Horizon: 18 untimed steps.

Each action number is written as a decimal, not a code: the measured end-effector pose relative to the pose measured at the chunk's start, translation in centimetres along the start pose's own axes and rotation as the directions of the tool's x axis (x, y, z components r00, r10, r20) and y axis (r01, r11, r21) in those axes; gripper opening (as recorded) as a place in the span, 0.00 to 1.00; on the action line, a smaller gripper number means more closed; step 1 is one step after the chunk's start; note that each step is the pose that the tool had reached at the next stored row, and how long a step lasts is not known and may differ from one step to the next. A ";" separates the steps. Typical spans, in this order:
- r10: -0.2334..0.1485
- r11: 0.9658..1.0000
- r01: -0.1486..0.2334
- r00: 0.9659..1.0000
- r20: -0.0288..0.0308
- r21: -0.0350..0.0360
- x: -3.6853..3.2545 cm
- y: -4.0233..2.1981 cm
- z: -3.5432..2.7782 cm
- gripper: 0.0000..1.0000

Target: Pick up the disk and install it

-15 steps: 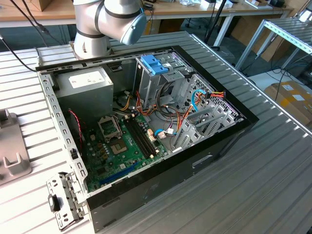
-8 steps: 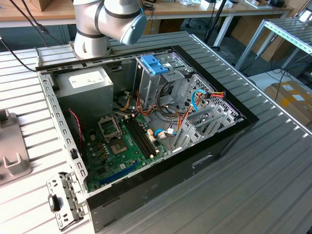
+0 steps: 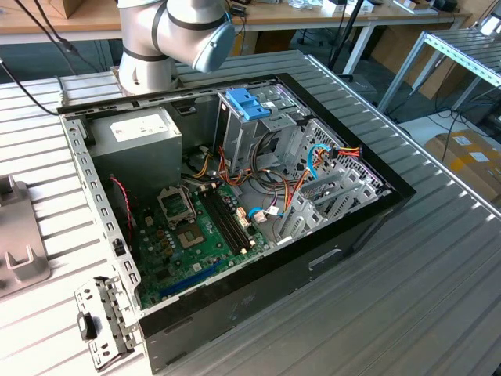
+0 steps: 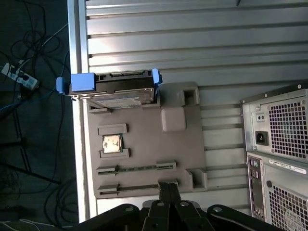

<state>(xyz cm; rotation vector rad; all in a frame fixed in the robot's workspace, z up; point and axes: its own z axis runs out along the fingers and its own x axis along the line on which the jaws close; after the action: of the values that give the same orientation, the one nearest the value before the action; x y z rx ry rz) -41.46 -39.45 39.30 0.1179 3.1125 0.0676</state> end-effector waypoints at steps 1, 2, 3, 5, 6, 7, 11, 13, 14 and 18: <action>0.000 1.000 0.000 1.000 0.000 0.000 0.04 0.02 0.00 0.11; 0.000 1.000 0.000 1.000 0.000 0.000 0.07 0.03 0.00 0.11; 0.000 1.000 0.000 1.000 0.000 0.000 0.09 0.04 0.00 0.11; 0.000 1.000 0.000 1.000 0.000 0.000 0.16 0.08 0.00 0.11; 0.000 1.000 0.000 1.000 0.000 0.000 0.18 0.08 0.01 0.11; 0.000 1.000 0.000 1.000 0.000 0.000 0.24 0.11 0.00 0.11; 0.000 1.000 0.000 1.000 0.000 0.000 0.44 0.18 0.00 0.11; 0.000 1.000 0.000 1.000 0.000 0.000 0.53 0.21 0.00 0.11; 0.000 1.000 0.000 1.000 0.000 0.000 0.58 0.23 0.00 0.11; 0.000 1.000 0.000 1.000 0.000 0.000 0.69 0.27 0.01 0.11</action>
<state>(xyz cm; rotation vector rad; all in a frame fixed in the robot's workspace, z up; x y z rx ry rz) -42.13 -39.13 39.29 0.1180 3.1125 0.0677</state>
